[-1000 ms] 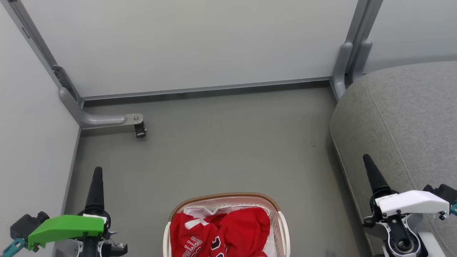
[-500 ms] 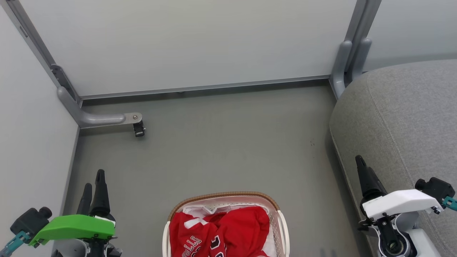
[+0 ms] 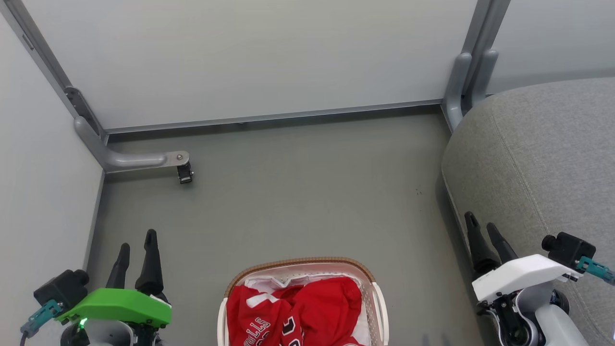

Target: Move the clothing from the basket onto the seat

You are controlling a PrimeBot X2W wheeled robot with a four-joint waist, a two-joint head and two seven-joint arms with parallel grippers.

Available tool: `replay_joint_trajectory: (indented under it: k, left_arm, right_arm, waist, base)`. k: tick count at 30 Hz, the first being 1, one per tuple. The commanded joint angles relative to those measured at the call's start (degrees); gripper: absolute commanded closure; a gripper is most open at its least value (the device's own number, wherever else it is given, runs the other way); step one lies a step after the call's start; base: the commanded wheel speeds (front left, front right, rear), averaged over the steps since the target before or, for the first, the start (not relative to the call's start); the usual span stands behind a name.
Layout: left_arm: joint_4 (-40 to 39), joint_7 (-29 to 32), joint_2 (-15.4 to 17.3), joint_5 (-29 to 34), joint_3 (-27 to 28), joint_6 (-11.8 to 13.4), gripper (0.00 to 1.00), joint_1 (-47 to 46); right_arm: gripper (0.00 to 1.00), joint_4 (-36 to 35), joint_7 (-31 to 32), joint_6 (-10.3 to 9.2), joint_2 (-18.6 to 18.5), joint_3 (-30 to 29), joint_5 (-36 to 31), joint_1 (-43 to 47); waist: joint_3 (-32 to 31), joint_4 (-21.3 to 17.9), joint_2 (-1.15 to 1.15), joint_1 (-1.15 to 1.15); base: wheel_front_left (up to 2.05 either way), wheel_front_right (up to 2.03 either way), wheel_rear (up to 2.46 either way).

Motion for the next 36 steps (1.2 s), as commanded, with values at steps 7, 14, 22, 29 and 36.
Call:
replay_joint_trajectory:
  k: [7, 14, 22, 29, 36]
  left_arm:
    - [0.57, -1.61, 1.71, 6.71, -2.05, 1.03, 0.0, -0.62]
    - [0.86, -2.76, 2.14, 10.9, -3.05, 2.1, 0.0, -0.36]
    - [0.39, -3.92, 2.05, 15.08, -2.9, 3.41, 0.0, 0.2]
    - [0.09, -4.88, 1.59, 18.29, -1.83, 3.89, 0.0, 0.58]
    - [-0.07, -5.83, 0.65, 21.81, -0.41, 3.49, 0.0, 1.74]
  right_arm:
    - [0.0, 0.99, -1.71, 0.01, -1.04, 1.85, -6.47, -1.75]
    - [0.0, 2.64, -2.82, 0.01, -1.3, 2.86, -10.87, -2.03]
    - [0.0, 3.55, -4.03, 0.01, -1.27, 3.03, -16.15, -2.35]
    - [0.0, 4.17, -5.0, 0.01, -0.17, -0.21, -20.56, -1.98]
    - [0.0, 4.16, -5.93, 0.02, 0.7, -1.49, -24.81, -0.87]
  waist:
    - [0.04, -0.2, 0.0, 0.0]
    - [0.17, -0.36, 0.0, 0.0]
    - [0.58, -0.51, 0.0, 0.0]
    - [0.76, -0.51, 0.0, 0.0]
    - [0.59, -0.61, 0.0, 0.0]
  base:
    - [0.0, 0.0, 0.0]
    - [0.0, 0.0, 0.0]
    - [0.0, 0.0, 0.0]
    - [0.0, 0.0, 0.0]
    - [0.0, 0.0, 0.0]
